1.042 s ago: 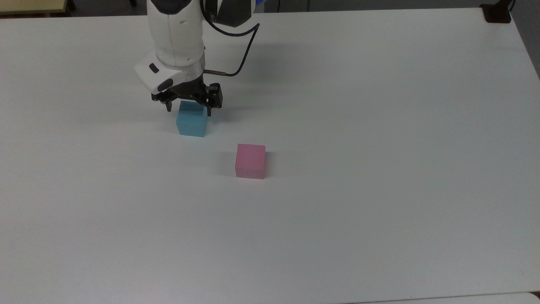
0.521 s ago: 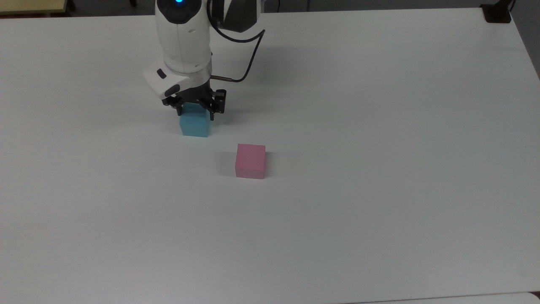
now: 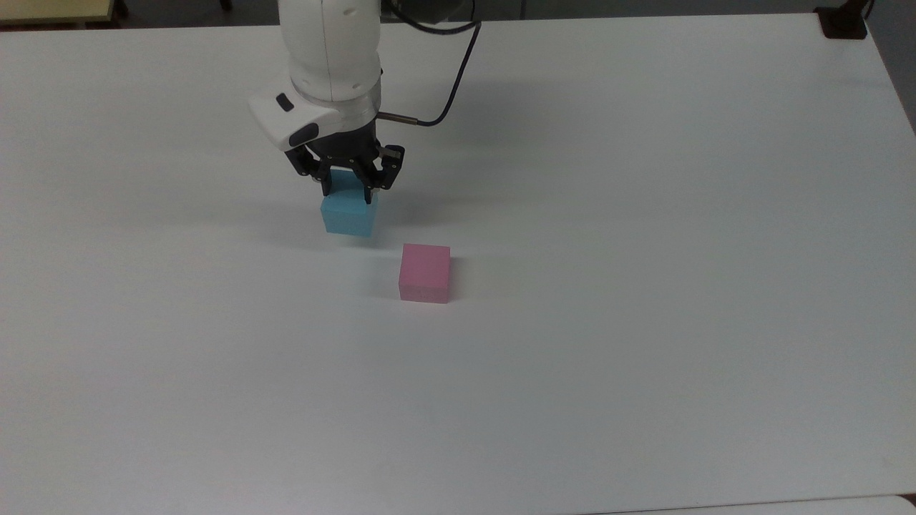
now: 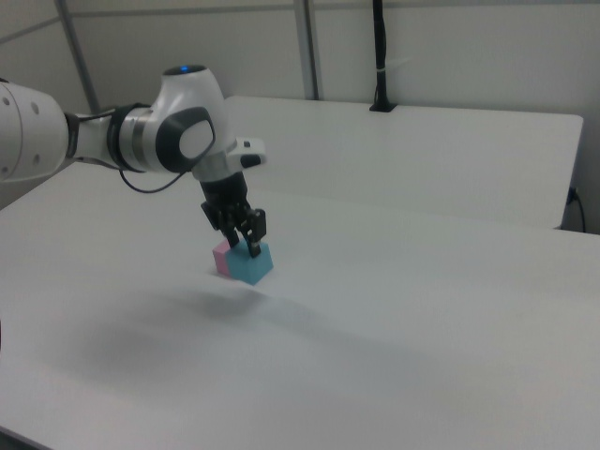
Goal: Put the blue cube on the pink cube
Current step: 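Carry the blue cube over the pink cube and lower it onto it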
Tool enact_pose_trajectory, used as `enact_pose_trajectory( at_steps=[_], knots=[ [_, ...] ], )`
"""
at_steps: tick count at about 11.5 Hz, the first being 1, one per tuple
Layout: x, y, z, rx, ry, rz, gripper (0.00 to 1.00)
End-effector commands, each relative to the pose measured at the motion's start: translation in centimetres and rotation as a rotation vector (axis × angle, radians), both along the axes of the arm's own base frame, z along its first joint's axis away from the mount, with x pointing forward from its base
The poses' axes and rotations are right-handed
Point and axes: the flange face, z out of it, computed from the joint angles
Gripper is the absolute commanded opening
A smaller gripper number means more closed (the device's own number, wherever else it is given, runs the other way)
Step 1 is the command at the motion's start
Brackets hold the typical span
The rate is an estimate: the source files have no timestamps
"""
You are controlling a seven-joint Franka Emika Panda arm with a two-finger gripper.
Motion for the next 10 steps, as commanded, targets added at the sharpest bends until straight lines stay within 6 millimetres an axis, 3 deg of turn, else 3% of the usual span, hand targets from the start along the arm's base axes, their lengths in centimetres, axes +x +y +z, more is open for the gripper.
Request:
enact_pose_trajectory(
  at_steps=[1, 4, 7, 10],
  knots=[
    [1.9, 2.9, 1.9, 0.03, -0.038, -0.037, 0.37],
    [4.9, 6.4, 0.7, 0.035, -0.056, -0.01, 0.37],
    [5.7, 8.1, -0.2, 0.037, -0.054, 0.012, 0.37],
    [6.0, 9.5, 0.4, 0.056, -0.097, 0.027, 0.37]
  ],
)
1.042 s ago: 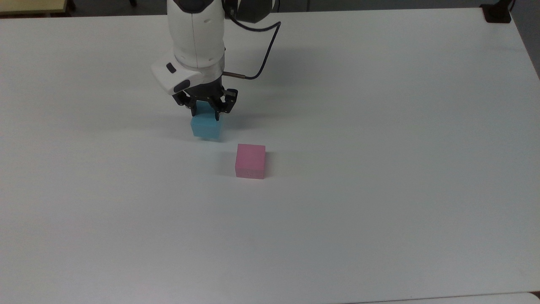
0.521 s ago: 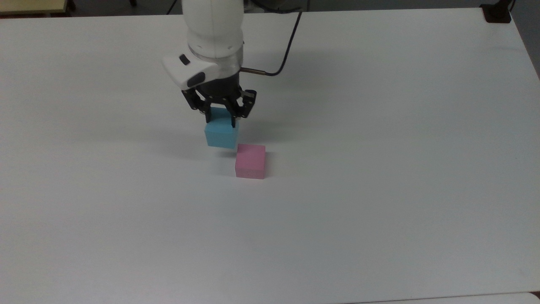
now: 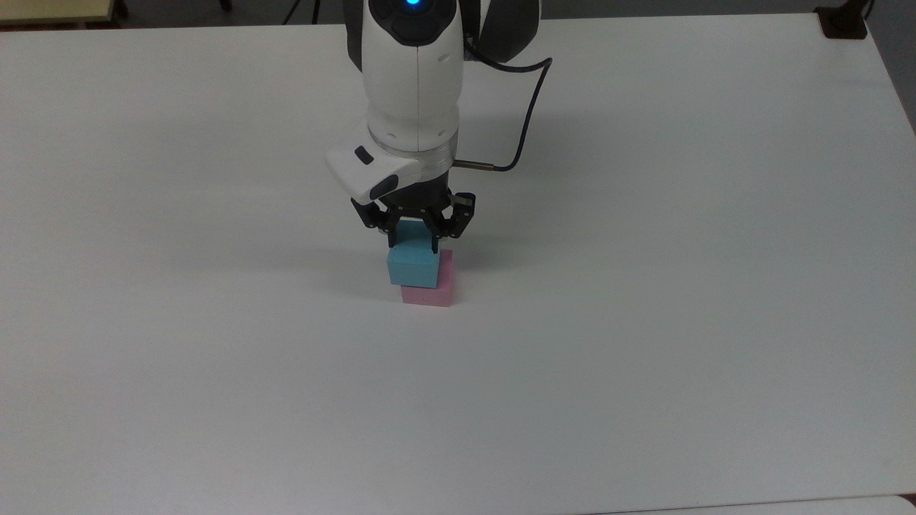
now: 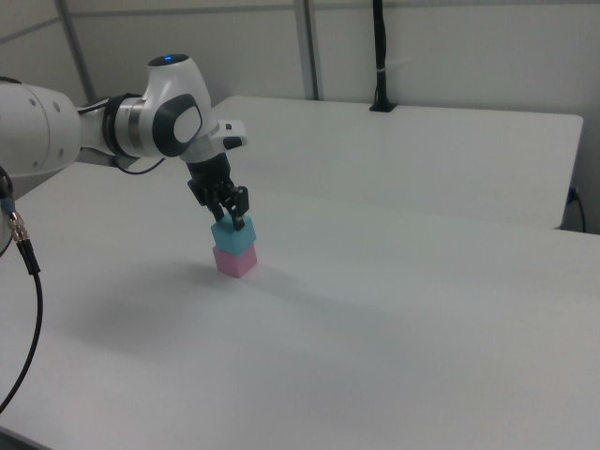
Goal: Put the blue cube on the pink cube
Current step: 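Carry the blue cube over the pink cube and lower it onto it, then open the gripper and raise it away from the stacked cubes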
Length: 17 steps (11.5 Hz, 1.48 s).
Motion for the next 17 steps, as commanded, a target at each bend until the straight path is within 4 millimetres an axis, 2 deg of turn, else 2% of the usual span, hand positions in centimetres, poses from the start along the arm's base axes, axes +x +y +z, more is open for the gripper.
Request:
enact_pose_trajectory(
  at_steps=[1, 2, 3, 5, 8, 10, 12, 13, 15, 17],
  knots=[
    [0.3, 1.4, 0.8, 0.019, -0.028, -0.001, 0.41],
    [0.2, 1.3, 0.5, 0.021, -0.022, -0.005, 0.81],
    [0.2, 1.2, 0.5, 0.013, -0.021, 0.004, 1.0],
    [0.3, 1.1, 0.0, 0.012, -0.015, 0.001, 1.0],
    [0.1, 0.8, 1.8, 0.026, -0.033, -0.015, 1.0],
    [-0.7, 0.7, 5.7, 0.06, -0.078, -0.032, 1.0],
    [-2.1, -0.7, 9.8, 0.12, -0.09, -0.098, 1.0],
    [-3.6, -1.9, 12.4, 0.129, -0.075, -0.12, 1.0],
    [-5.9, -3.9, 16.4, 0.125, -0.068, -0.147, 1.0],
    [-8.8, -7.2, 20.1, 0.108, -0.049, -0.192, 1.0]
  ],
)
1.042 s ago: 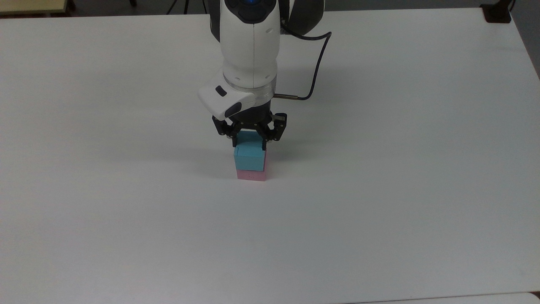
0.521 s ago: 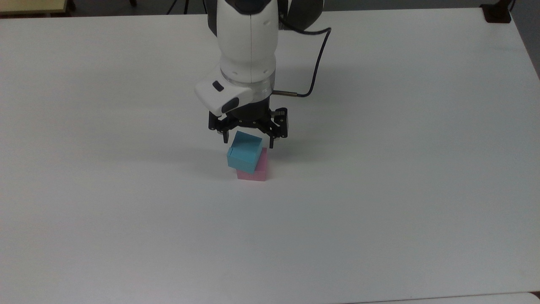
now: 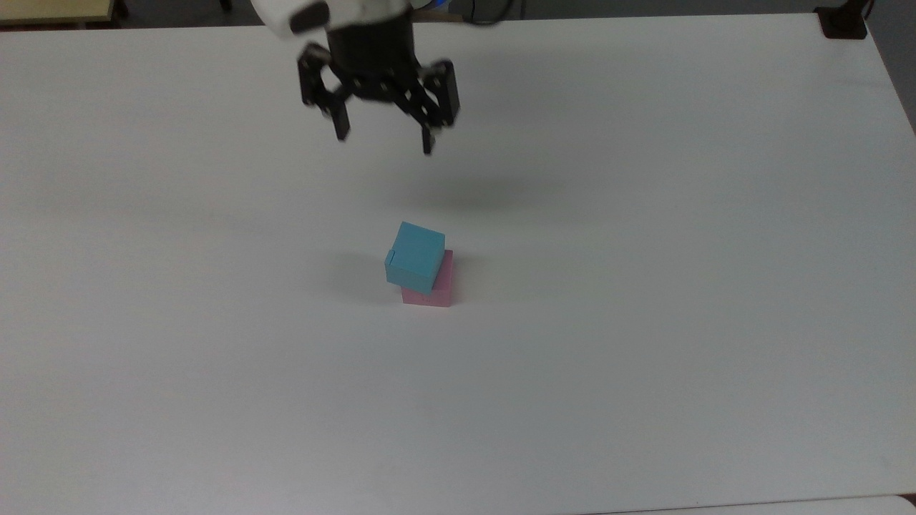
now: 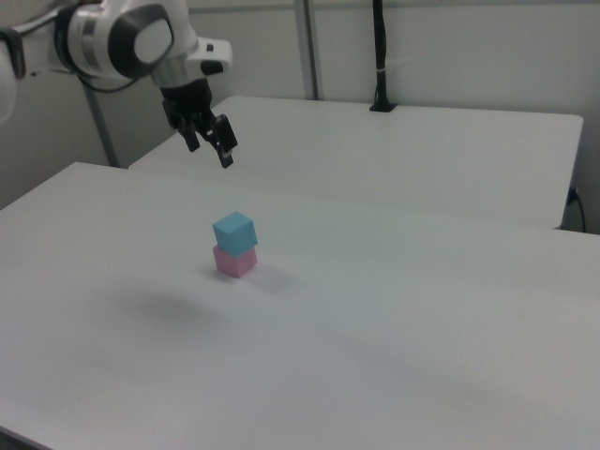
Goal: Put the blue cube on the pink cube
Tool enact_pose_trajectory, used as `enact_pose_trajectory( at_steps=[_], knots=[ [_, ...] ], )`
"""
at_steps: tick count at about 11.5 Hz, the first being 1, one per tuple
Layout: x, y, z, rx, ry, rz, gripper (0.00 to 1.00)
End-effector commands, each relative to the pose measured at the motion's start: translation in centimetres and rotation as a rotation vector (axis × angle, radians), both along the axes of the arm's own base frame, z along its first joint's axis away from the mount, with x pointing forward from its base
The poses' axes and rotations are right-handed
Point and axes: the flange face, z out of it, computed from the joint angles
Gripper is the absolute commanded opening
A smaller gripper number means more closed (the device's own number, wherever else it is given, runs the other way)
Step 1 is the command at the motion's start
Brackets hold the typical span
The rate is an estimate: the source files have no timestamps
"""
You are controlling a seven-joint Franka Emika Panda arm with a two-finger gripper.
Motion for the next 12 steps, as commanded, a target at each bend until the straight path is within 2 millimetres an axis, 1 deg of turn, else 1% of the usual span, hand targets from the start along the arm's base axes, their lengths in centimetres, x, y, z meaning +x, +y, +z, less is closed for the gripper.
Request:
enact_pose_trajectory(
  at_steps=[1, 2, 3, 4, 5, 7, 8, 12],
  knots=[
    [-5.0, -4.3, 4.6, 0.004, 0.04, -0.081, 1.0],
    [-6.4, -5.8, 4.8, 0.001, 0.055, -0.091, 1.0],
    [-7.1, -6.5, 5.2, -0.002, 0.054, -0.075, 1.0],
    [-8.1, -7.1, 5.0, -0.016, 0.084, -0.015, 1.0],
    [-8.3, -7.2, 4.9, -0.044, 0.09, 0.042, 1.0],
    [-8.5, -7.8, 4.3, -0.131, 0.111, 0.245, 1.0],
    [-8.5, -8.0, 4.0, -0.138, 0.118, 0.295, 1.0],
    [-8.4, -7.9, 3.7, -0.136, 0.122, 0.297, 1.0]
  ],
)
